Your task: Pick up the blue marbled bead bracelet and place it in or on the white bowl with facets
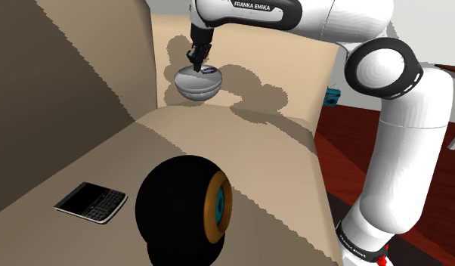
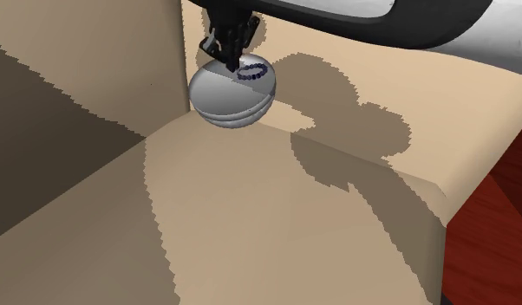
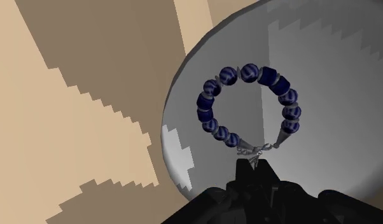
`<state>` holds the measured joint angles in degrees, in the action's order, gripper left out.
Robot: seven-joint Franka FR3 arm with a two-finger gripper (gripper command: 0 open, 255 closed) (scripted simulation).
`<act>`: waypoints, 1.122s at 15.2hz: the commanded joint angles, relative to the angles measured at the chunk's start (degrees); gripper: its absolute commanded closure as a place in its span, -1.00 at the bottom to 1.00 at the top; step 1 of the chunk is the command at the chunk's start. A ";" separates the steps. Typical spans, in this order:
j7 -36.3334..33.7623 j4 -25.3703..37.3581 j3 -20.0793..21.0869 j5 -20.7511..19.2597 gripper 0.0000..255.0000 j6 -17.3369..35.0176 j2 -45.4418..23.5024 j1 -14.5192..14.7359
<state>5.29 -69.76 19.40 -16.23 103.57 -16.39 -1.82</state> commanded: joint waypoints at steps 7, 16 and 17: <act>-0.10 0.09 -0.02 -0.10 -1.00 -0.30 -0.52 0.09; 0.46 7.35 0.35 -0.34 -1.00 -7.52 -0.60 1.30; 0.46 7.36 0.35 -0.34 -1.00 -7.52 -0.61 1.31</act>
<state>5.71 -62.59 19.75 -16.56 96.25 -16.97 -0.54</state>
